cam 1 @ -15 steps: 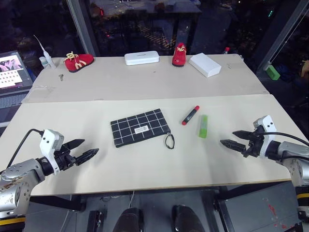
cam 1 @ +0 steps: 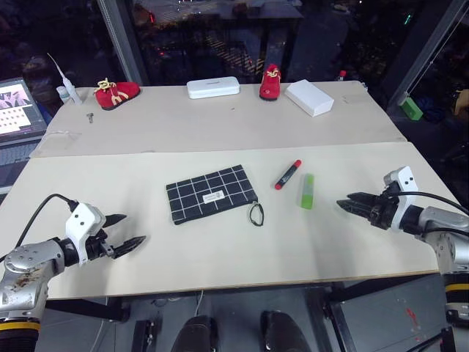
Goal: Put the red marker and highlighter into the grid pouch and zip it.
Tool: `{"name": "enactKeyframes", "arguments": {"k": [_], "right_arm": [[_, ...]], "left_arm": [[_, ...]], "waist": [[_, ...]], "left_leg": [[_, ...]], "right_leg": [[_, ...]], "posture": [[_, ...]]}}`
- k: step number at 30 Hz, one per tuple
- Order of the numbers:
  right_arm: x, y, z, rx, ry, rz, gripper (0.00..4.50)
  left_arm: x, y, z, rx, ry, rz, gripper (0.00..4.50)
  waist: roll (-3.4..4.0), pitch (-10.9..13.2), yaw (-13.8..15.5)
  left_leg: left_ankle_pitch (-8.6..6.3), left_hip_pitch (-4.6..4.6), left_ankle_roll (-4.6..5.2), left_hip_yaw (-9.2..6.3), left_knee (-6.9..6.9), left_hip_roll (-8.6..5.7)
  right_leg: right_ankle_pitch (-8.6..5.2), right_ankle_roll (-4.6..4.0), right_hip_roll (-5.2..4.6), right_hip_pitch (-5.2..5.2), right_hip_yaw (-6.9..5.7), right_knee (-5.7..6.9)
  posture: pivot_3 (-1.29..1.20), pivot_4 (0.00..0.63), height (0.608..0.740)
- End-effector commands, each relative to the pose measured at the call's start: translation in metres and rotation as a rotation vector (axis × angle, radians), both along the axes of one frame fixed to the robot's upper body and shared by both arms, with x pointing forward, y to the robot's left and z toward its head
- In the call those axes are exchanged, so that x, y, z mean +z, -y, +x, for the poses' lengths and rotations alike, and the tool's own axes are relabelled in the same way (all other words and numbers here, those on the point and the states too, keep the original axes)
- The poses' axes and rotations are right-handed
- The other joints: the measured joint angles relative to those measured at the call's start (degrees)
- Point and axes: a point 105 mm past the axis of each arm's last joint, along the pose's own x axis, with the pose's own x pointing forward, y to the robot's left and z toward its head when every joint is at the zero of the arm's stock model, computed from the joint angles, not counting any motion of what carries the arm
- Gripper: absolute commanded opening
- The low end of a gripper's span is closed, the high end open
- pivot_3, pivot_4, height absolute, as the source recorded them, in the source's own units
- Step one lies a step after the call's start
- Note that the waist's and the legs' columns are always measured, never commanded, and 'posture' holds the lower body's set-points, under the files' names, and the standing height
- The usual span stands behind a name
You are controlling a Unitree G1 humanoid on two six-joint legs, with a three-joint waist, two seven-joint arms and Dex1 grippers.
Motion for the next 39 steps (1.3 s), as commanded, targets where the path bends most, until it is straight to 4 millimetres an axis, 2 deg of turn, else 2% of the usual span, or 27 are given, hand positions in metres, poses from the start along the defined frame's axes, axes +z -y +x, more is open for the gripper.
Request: {"name": "enactKeyframes", "arguments": {"k": [1,2,3,6,10,14,18,22,25,29,31,35,37,39], "right_arm": [[0.012,-0.008,0.006,0.044,0.055,-0.014,0.71],[0.013,-0.012,0.007,0.060,0.058,-0.014,0.29],[0.015,-0.016,0.008,0.080,0.060,-0.013,0.05],[0.018,-0.028,0.010,0.129,0.068,-0.014,0.05],[0.025,-0.069,0.012,0.250,0.066,0.002,0.05],[0.046,-0.138,0.018,0.410,0.129,0.052,0.05],[0.037,-0.179,0.033,0.421,0.165,-0.103,0.05],[0.024,-0.207,0.038,0.441,0.132,-0.183,0.05],[0.018,-0.216,0.045,0.420,0.143,-0.232,0.05],[0.005,-0.214,0.058,0.378,0.141,-0.317,0.05],[-0.003,-0.214,0.057,0.404,0.126,-0.362,0.05],[-0.028,-0.205,0.057,0.455,0.137,-0.576,0.05],[-0.033,-0.201,0.058,0.474,0.166,-0.650,0.05],[-0.034,-0.203,0.056,0.495,0.169,-0.649,0.05]], "left_arm": [[0.008,-0.002,0.005,-0.037,0.088,0.078,4.50],[0.009,-0.001,0.005,-0.044,0.102,0.079,4.50],[0.010,0.001,0.007,-0.053,0.118,0.082,4.50],[0.011,0.004,0.009,-0.070,0.144,0.104,4.50],[0.002,0.004,0.009,-0.114,0.135,0.195,4.50],[0.003,0.012,0.016,-0.177,0.180,0.264,4.50],[0.008,0.027,0.025,-0.236,0.241,0.284,4.50],[0.007,0.040,0.029,-0.282,0.279,0.294,4.50],[0.006,0.043,0.031,-0.295,0.294,0.308,4.50],[0.007,0.045,0.033,-0.301,0.300,0.297,4.50],[0.008,0.045,0.034,-0.301,0.302,0.294,4.50],[0.009,0.046,0.036,-0.310,0.303,0.293,4.50],[0.009,0.047,0.037,-0.319,0.304,0.294,4.50],[0.009,0.049,0.038,-0.327,0.305,0.295,4.50]], "waist": [[0.00,0.0,0.0],[0.00,0.0,0.0],[0.00,0.0,0.0],[0.00,0.0,0.0],[0.01,0.0,-0.3],[0.04,0.0,-0.5],[0.05,0.0,-0.2],[0.06,0.0,0.3],[0.07,0.0,0.3],[0.07,0.0,0.2],[0.07,0.0,0.1],[0.07,0.0,-0.1],[0.07,0.0,-0.1],[0.07,0.0,-0.1]], "left_leg": [[0.00,0.01,0.00,0.00,0.00,0.01],[0.00,0.02,0.00,0.00,0.00,0.03],[0.00,0.01,0.00,0.00,0.00,0.04],[0.00,0.00,-0.01,0.00,0.00,0.07],[-0.01,-0.01,-0.02,0.00,0.00,0.13],[-0.04,0.05,-0.07,0.01,0.00,0.24],[-0.03,0.03,-0.08,-0.01,0.00,0.26],[-0.08,-0.17,-0.16,0.01,0.00,0.16],[-0.09,-0.43,-0.17,0.05,0.01,0.14],[-0.08,-0.69,-0.16,0.13,0.04,0.11],[-0.08,-0.66,-0.16,0.17,0.04,0.11],[-0.08,-0.58,-0.16,0.22,0.07,0.17],[-0.07,-0.50,-0.16,0.22,0.08,0.21],[-0.07,-0.42,-0.16,0.22,0.09,0.23]], "right_leg": [[0.00,0.00,-0.02,0.00,0.00,0.01],[0.01,-0.01,-0.04,0.00,0.00,0.01],[0.01,-0.02,-0.05,-0.01,0.01,0.02],[0.02,-0.03,-0.06,-0.02,0.01,0.02],[0.03,-0.03,-0.06,-0.05,0.01,0.04],[0.12,-0.17,-0.16,-0.12,0.00,0.08],[0.16,-0.23,-0.10,-0.16,-0.16,0.13],[0.18,-0.22,-0.33,-0.30,-0.69,0.11],[0.26,-0.24,-0.56,-0.50,-1.24,0.15],[0.36,-0.27,-0.68,-0.78,-1.72,0.28],[0.35,-0.27,-0.63,-0.75,-1.75,0.24],[0.35,-0.28,-0.44,-0.72,-1.70,0.21],[0.35,-0.28,-0.32,-0.66,-1.68,0.21],[0.35,-0.28,-0.28,-0.61,-1.67,0.21]], "posture": [[0.00,0.150,0.740],[0.00,0.150,0.740],[0.00,0.150,0.740],[0.00,0.150,0.740],[0.00,0.150,0.740],[0.00,0.150,0.740],[0.00,0.150,0.740],[0.00,0.150,0.740],[0.00,0.150,0.740],[0.00,0.150,0.740],[0.00,0.150,0.740],[0.00,0.150,0.740],[0.00,0.150,0.740],[0.00,0.150,0.740]]}}
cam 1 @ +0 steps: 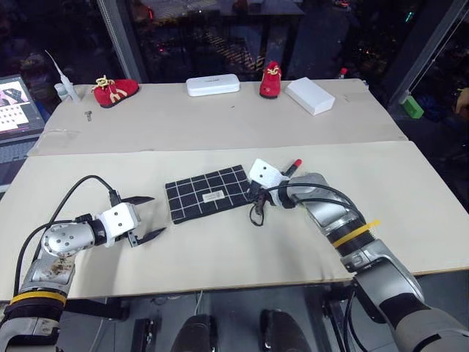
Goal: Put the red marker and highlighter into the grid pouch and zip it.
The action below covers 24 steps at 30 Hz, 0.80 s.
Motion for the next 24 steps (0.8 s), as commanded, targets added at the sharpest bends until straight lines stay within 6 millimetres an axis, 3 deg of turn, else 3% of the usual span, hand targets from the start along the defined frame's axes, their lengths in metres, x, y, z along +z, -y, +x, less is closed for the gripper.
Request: {"name": "enactKeyframes", "arguments": {"k": [1,7,14,24], "right_arm": [[-0.011,0.008,0.000,0.017,0.008,-0.073,0.05],[-0.011,0.002,-0.004,0.048,0.003,-0.061,0.05],[-0.005,0.000,-0.002,0.042,0.010,-0.047,0.05],[-0.006,0.001,0.000,0.023,0.007,-0.036,0.05]], "left_arm": [[0.002,0.003,0.002,-0.029,0.012,0.015,4.50],[-0.002,0.011,0.012,-0.097,0.112,0.094,4.50],[0.005,0.036,0.029,-0.157,0.279,0.038,4.50],[0.007,0.056,0.042,-0.222,0.324,0.044,4.50]], "waist": [[0.00,0.0,0.0],[0.00,0.0,0.3],[-0.03,0.0,0.1],[-0.03,0.0,0.0]], "left_leg": [[0.00,0.05,0.00,0.00,0.00,0.00],[0.00,0.53,-0.01,-0.01,0.00,0.00],[0.00,0.58,-0.01,0.02,0.00,0.00],[0.00,0.48,-0.01,0.05,0.01,0.00]], "right_leg": [[0.00,0.00,0.01,0.05,0.00,0.00],[-0.01,0.00,0.00,0.61,-0.02,-0.11],[0.00,-0.01,0.01,0.63,-0.01,-0.06],[0.01,0.01,0.02,0.60,-0.03,-0.04]], "posture": [[0.00,0.150,0.740],[0.00,0.150,0.740],[0.00,0.150,0.740],[0.00,0.150,0.740]]}}
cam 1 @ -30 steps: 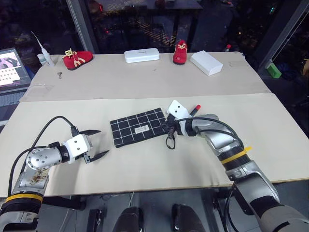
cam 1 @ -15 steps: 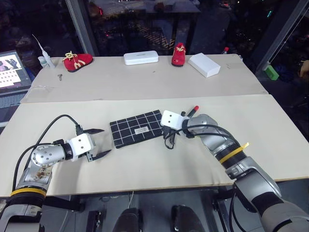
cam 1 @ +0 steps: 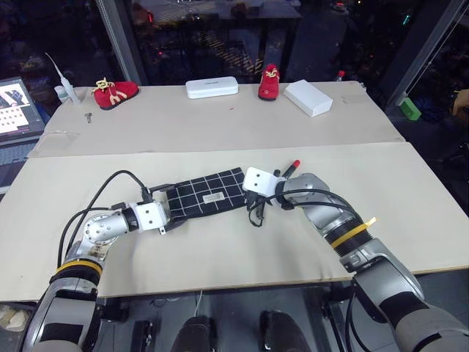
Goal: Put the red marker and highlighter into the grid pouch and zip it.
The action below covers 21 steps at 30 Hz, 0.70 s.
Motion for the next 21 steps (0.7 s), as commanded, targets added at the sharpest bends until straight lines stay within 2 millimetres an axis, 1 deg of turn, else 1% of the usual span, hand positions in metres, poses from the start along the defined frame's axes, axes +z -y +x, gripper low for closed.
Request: {"name": "enactKeyframes", "arguments": {"k": [1,4,8,10,11,12,14,15,17,21], "right_arm": [[-0.003,0.004,0.001,-0.019,-0.010,-0.008,0.05],[-0.004,0.003,0.000,-0.019,-0.011,-0.006,0.05],[-0.003,0.004,-0.001,-0.023,-0.013,-0.002,0.05],[-0.003,0.006,-0.001,-0.026,-0.013,-0.001,0.00],[-0.003,0.006,-0.001,-0.027,-0.013,-0.001,0.00],[-0.004,0.006,-0.001,-0.028,-0.014,-0.001,0.00],[-0.004,0.007,0.000,-0.031,-0.015,-0.001,0.00],[-0.004,0.007,0.000,-0.033,-0.016,-0.001,0.00],[-0.004,0.008,0.000,-0.035,-0.016,-0.002,0.00],[-0.004,0.008,0.001,-0.034,-0.021,0.001,0.00]], "left_arm": [[0.006,0.002,0.005,-0.010,0.039,0.023,4.50],[0.005,0.004,0.007,-0.013,0.037,0.028,4.50],[0.001,0.013,0.007,-0.038,0.019,0.008,4.50],[-0.002,0.019,0.004,-0.070,0.006,0.003,3.99],[-0.003,0.021,0.002,-0.080,0.002,0.002,3.86],[-0.003,0.022,0.002,-0.089,-0.008,-0.006,3.55],[-0.003,0.027,0.000,-0.106,-0.018,-0.026,2.66],[-0.003,0.029,-0.001,-0.119,-0.021,-0.029,2.37],[-0.003,0.032,-0.003,-0.135,-0.024,-0.032,1.55],[-0.006,0.033,-0.005,-0.145,-0.050,-0.044,0.19]], "waist": [[0.00,0.0,0.0],[0.00,0.0,0.0],[0.00,0.0,0.0],[0.00,0.0,0.1],[0.00,0.0,0.1],[0.00,0.0,0.1],[0.00,0.0,0.0],[0.00,0.0,0.0],[0.00,0.0,0.1],[-0.01,0.0,0.1]], "left_leg": [[0.00,0.00,0.00,0.00,0.00,0.00],[0.00,0.01,0.00,0.00,0.00,0.01],[0.00,0.01,0.00,0.00,0.00,0.01],[0.00,0.01,0.00,0.00,0.01,0.01],[0.00,0.01,0.00,0.00,0.02,0.01],[0.00,0.00,0.00,0.00,0.02,0.01],[0.00,-0.01,0.00,0.00,0.02,0.00],[0.00,-0.02,0.00,0.00,0.02,0.01],[0.00,-0.03,0.00,0.00,0.02,0.02],[0.00,-0.01,0.00,-0.02,0.02,0.01]], "right_leg": [[0.00,0.00,0.01,0.00,0.00,0.00],[0.00,0.00,0.02,0.00,0.00,0.00],[0.00,0.00,0.02,0.00,0.00,0.00],[0.00,0.00,0.01,0.02,-0.01,0.00],[0.00,0.00,0.01,0.02,-0.01,0.00],[0.00,0.01,0.01,0.02,-0.01,0.01],[0.00,0.01,0.01,0.02,-0.01,0.00],[0.00,0.01,0.02,0.01,-0.02,0.01],[0.00,0.01,0.03,0.00,-0.02,0.00],[0.00,0.01,0.01,0.03,-0.01,0.00]], "posture": [[0.00,0.150,0.740],[0.00,0.150,0.740],[0.00,0.150,0.740],[0.00,0.150,0.740],[0.00,0.150,0.740],[0.00,0.150,0.740],[0.00,0.150,0.740],[0.00,0.150,0.740],[0.00,0.150,0.740],[0.00,0.150,0.740]]}}
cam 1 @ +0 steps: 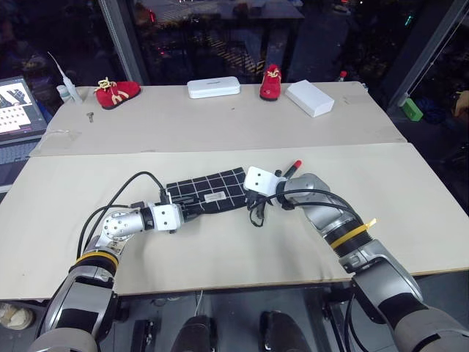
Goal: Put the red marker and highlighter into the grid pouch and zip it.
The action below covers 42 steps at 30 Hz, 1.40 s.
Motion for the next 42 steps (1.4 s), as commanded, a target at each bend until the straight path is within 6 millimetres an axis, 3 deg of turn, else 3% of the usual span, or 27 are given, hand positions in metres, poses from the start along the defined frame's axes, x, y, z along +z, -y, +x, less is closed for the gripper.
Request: {"name": "enactKeyframes", "arguments": {"k": [1,2,5,9,13,18,22,26,30,31,36,42], "right_arm": [[-0.003,0.005,0.000,-0.018,-0.020,0.001,0.00],[-0.002,0.005,0.001,-0.022,-0.025,0.005,0.00],[0.008,0.001,0.001,-0.036,-0.074,0.099,0.81],[0.028,-0.005,-0.001,-0.028,-0.137,0.230,2.20],[0.061,-0.004,-0.001,-0.033,-0.252,0.422,3.54],[0.096,0.008,-0.008,0.029,-0.288,0.513,3.54],[0.116,0.031,-0.005,-0.015,-0.259,0.567,3.54],[0.102,0.046,0.000,-0.113,-0.242,0.516,3.54],[0.057,0.060,0.019,-0.334,-0.198,0.411,3.54],[0.052,0.059,0.019,-0.337,-0.193,0.397,3.54],[0.073,0.032,0.032,-0.324,-0.198,0.526,3.54],[0.068,0.009,0.043,-0.335,-0.229,0.546,3.54]], "left_arm": [[-0.001,0.004,-0.004,-0.021,-0.013,-0.020,0.09],[-0.001,0.004,-0.004,-0.020,-0.018,-0.022,0.09],[-0.002,0.002,-0.005,-0.003,-0.041,-0.045,0.00],[-0.005,-0.002,-0.006,0.030,-0.084,-0.067,0.00],[-0.008,-0.012,-0.007,0.083,-0.122,-0.090,0.00],[-0.002,-0.019,-0.002,0.158,-0.140,-0.169,0.00],[0.012,-0.023,0.008,0.261,-0.167,-0.357,0.00],[0.030,-0.026,0.013,0.322,-0.171,-0.524,0.00],[0.034,-0.024,0.009,0.347,-0.186,-0.578,0.00],[0.034,-0.023,0.008,0.349,-0.189,-0.579,0.00],[0.032,-0.021,0.005,0.356,-0.200,-0.569,0.00],[0.031,-0.017,0.005,0.354,-0.204,-0.568,0.00]], "waist": [[0.00,0.0,0.0],[0.00,0.0,0.0],[0.00,0.0,0.0],[0.00,0.0,-0.1],[0.01,0.0,-0.4],[0.01,0.0,-0.2],[0.00,0.0,-0.1],[0.00,0.0,-0.2],[0.00,0.0,-0.3],[0.00,0.0,-0.3],[0.02,0.0,-0.7],[0.03,0.0,-0.3]], "left_leg": [[0.00,0.01,0.00,0.00,0.00,0.00],[0.00,0.00,0.00,0.00,0.00,-0.01],[0.00,0.00,0.00,-0.01,0.00,0.00],[-0.01,-0.02,0.01,-0.03,0.00,0.03],[-0.01,-0.04,0.02,-0.04,0.00,0.03],[-0.02,-0.05,0.02,-0.10,-0.01,0.07],[-0.03,-0.09,0.02,-0.13,-0.02,0.06],[-0.03,-0.14,0.01,-0.13,-0.02,0.07],[-0.05,-0.10,-0.01,-0.13,-0.02,0.08],[-0.05,-0.08,-0.02,-0.12,-0.03,0.07],[-0.05,-0.15,-0.02,-0.03,-0.03,0.05],[-0.05,-0.10,-0.03,-0.12,-0.03,0.09]], "right_leg": [[0.00,0.00,0.00,0.00,0.01,0.00],[0.00,0.00,0.00,0.00,0.02,0.00],[0.00,0.00,0.01,-0.01,0.01,0.00],[0.00,0.00,0.02,-0.01,0.01,0.02],[0.01,0.00,0.02,-0.05,0.04,0.03],[0.00,0.00,0.04,-0.07,-0.01,0.02],[0.00,0.00,0.02,-0.09,-0.02,0.01],[0.01,0.00,0.00,-0.10,-0.02,0.01],[0.01,0.00,0.04,-0.10,0.03,0.01],[0.01,0.00,0.03,-0.09,0.05,0.01],[0.03,-0.03,0.04,-0.23,0.17,0.01],[0.03,-0.04,0.09,-0.12,0.06,0.00]], "posture": [[0.00,0.150,0.740],[0.00,0.150,0.740],[0.00,0.150,0.740],[0.00,0.150,0.740],[0.00,0.150,0.740],[0.00,0.150,0.740],[0.00,0.150,0.740],[0.00,0.150,0.740],[0.00,0.150,0.740],[0.00,0.150,0.740],[0.00,0.150,0.740],[0.00,0.150,0.740]]}}
